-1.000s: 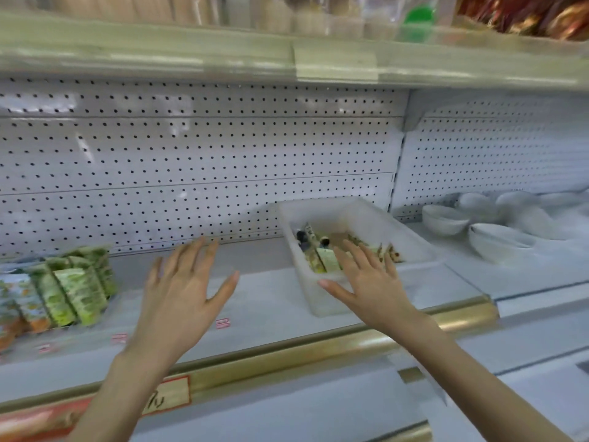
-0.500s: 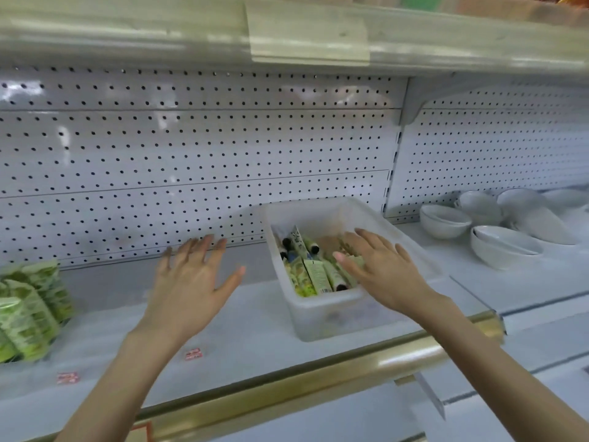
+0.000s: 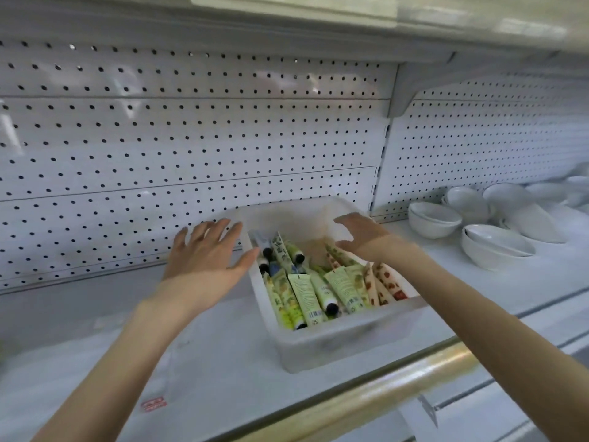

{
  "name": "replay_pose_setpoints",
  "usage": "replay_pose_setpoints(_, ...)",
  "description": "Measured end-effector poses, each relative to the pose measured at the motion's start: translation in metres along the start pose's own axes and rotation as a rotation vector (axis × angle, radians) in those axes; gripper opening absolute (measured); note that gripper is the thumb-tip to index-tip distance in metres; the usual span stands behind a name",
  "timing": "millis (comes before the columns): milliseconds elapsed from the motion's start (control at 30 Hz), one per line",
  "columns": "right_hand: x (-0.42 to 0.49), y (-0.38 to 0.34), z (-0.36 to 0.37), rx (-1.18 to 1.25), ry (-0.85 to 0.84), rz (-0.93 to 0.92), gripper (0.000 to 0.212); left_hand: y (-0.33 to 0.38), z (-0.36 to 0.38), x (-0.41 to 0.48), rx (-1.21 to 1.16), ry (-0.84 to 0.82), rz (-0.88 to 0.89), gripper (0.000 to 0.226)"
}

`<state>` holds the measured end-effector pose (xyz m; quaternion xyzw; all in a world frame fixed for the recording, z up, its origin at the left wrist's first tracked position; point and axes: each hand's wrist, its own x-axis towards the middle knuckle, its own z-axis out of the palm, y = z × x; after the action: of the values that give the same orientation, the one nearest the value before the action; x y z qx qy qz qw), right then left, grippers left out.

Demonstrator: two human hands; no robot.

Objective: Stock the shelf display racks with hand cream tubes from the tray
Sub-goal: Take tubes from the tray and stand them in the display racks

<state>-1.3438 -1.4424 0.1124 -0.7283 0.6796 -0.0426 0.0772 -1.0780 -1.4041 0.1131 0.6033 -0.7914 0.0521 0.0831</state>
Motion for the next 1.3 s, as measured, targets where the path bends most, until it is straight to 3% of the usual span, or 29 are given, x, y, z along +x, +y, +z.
replay_pose_setpoints(200,0.046,0.006,0.008,-0.017,-0.284,0.083,0.052,0.015,0.000,0.011,-0.046,-0.004,0.019,0.062)
replay_pose_setpoints(267,0.050,0.009,0.015,-0.035,-0.352,0.137,0.039,0.019,0.000,0.011,-0.076,-0.009,0.016,0.062)
replay_pose_setpoints(333,0.052,0.011,0.023,-0.081,-0.328,0.117,0.024,0.022,0.001,0.012,-0.098,-0.018,0.013,0.062)
replay_pose_setpoints(433,0.055,0.014,0.026,-0.045,-0.269,0.069,0.021,0.027,0.001,0.013,-0.182,-0.024,0.011,0.063)
replay_pose_setpoints(533,0.059,0.021,0.020,0.140,-0.138,0.008,0.027,0.034,0.001,0.016,-0.268,-0.006,0.019,0.060)
replay_pose_setpoints(700,0.056,0.012,0.004,0.491,0.250,-0.103,0.022,0.049,0.005,0.028,-0.340,0.018,0.062,0.054)
replay_pose_setpoints(867,0.040,-0.007,-0.006,1.151,0.058,-0.240,0.027,0.060,0.008,0.040,-0.480,0.047,0.012,0.050)
replay_pose_setpoints(1100,0.027,-0.022,-0.010,1.408,-0.076,-0.366,0.034,0.064,0.009,0.050,-0.863,0.191,-0.016,0.020)
replay_pose_setpoints(1300,0.024,-0.030,-0.009,1.447,-0.074,-0.379,0.037,0.060,0.013,0.049,-0.925,0.227,-0.050,0.022)
